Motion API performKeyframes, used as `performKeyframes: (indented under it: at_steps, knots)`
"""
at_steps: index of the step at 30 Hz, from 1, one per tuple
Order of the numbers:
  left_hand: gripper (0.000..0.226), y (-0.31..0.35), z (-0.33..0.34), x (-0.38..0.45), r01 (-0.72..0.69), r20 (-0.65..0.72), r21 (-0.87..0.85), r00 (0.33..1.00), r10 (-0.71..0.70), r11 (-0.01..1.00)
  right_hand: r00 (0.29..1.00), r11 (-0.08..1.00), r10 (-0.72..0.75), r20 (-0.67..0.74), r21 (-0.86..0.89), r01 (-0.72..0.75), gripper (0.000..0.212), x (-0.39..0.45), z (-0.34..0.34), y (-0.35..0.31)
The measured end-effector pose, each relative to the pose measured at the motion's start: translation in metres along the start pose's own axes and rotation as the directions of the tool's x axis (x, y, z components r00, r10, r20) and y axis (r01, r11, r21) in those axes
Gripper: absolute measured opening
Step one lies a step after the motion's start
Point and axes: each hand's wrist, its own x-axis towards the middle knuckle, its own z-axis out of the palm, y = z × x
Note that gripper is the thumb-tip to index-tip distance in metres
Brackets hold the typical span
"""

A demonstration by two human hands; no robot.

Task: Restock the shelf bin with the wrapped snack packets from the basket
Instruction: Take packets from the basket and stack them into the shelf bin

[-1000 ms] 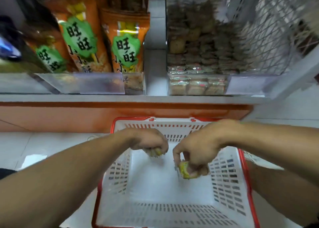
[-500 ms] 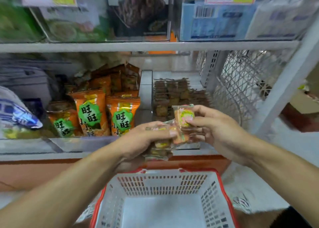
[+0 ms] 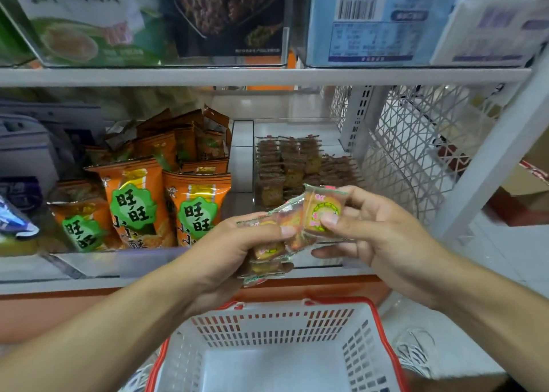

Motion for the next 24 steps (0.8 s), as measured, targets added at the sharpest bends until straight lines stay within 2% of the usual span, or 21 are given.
performKeyframes:
  at_steps: [2,3,4,6,8,9,12,15,16,19,21,24]
  knots:
    - [0.032,0.0,0.001,-0.001,0.051,-0.026,-0.06,0.998,-0.053,0.997,0.974,0.955,-0.213,-0.075,-0.228,0.191,0.026,-0.003,0.003,0.001]
    - [0.029,0.0,0.001,-0.001,0.098,-0.03,-0.1,0.994,-0.102,0.99,0.942,0.878,-0.328,-0.064,-0.389,0.279,0.024,-0.005,0.003,0.001]
    - [0.027,0.0,0.0,-0.001,0.154,-0.018,-0.144,0.987,-0.158,0.978,0.908,0.776,-0.419,-0.009,-0.522,0.353,0.022,-0.007,0.004,0.0]
    - [0.024,0.004,-0.003,-0.004,0.246,0.077,-0.237,0.969,-0.234,0.94,0.832,0.551,-0.531,0.158,-0.682,0.481,0.018,-0.011,0.004,-0.002]
    - [0.03,0.009,-0.005,-0.007,0.287,0.202,-0.3,0.951,-0.233,0.91,0.748,0.327,-0.581,0.32,-0.75,0.575,0.016,-0.012,0.003,-0.002]
    - [0.041,0.01,-0.006,-0.008,0.294,0.249,-0.315,0.943,-0.22,0.903,0.725,0.256,-0.58,0.373,-0.761,0.596,0.018,-0.011,0.003,-0.002]
    - [0.068,0.014,-0.011,-0.011,0.282,0.357,-0.312,0.92,-0.163,0.907,0.716,0.167,-0.538,0.445,-0.776,0.608,0.028,-0.012,0.006,-0.004]
    - [0.063,0.014,-0.014,-0.012,0.232,0.368,-0.284,0.922,-0.117,0.93,0.762,0.2,-0.487,0.428,-0.794,0.574,0.032,-0.013,0.006,-0.004]
    - [0.059,0.013,-0.014,-0.011,0.209,0.328,-0.265,0.938,-0.116,0.941,0.793,0.261,-0.464,0.395,-0.794,0.549,0.03,-0.014,0.006,-0.003]
    - [0.045,0.007,-0.01,-0.011,0.158,0.183,-0.185,0.975,-0.124,0.97,0.887,0.562,-0.388,0.25,-0.699,0.442,0.022,-0.016,0.006,-0.002]
    - [0.043,0.004,-0.009,-0.01,0.155,0.127,-0.141,0.982,-0.137,0.978,0.91,0.68,-0.377,0.17,-0.616,0.397,0.022,-0.016,0.004,-0.004]
    - [0.037,0.004,-0.007,-0.011,0.154,0.109,-0.027,0.983,-0.15,0.988,0.921,0.678,-0.357,0.155,-0.635,0.37,0.031,-0.012,-0.002,-0.009]
